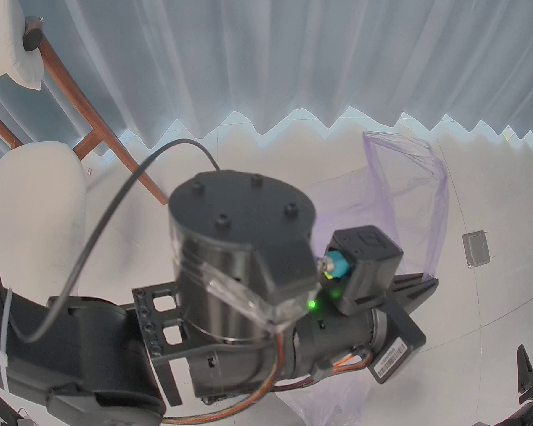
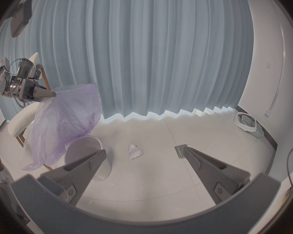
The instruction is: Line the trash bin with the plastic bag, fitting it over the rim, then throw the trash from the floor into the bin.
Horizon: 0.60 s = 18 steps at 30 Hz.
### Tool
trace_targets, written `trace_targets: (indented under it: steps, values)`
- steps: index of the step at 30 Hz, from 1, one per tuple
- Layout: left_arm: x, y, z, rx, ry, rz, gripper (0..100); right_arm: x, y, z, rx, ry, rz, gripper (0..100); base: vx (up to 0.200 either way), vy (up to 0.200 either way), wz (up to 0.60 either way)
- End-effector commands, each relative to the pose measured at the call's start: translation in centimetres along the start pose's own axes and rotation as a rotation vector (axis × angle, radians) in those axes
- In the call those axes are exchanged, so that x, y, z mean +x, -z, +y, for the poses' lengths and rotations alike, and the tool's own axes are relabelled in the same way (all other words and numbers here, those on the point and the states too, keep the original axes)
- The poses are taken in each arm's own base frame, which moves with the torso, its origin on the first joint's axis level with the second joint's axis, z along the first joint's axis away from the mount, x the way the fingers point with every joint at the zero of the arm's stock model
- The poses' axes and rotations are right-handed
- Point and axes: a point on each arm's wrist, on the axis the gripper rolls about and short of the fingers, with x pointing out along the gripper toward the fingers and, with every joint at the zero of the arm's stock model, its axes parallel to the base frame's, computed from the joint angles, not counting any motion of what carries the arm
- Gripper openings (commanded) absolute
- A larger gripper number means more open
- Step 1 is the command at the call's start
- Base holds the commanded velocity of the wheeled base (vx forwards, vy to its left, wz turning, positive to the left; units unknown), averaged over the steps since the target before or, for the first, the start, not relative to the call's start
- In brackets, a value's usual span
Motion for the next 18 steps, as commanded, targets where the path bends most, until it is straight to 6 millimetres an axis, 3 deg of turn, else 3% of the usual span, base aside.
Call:
trace_targets:
  steps: [1,18]
  values:
    - [0.1,0.1,-1.1,0.002,0.022,0.004,0,0.0,0.5,0.0,0.0,0.0,0.0,100,0.0,0.0,0.0]
    - [0.2,-0.2,-3.5,0.005,0.087,-0.006,0,0.0,0.5,0.0,0.0,0.0,0.0,100,0.0,0.0,0.0]
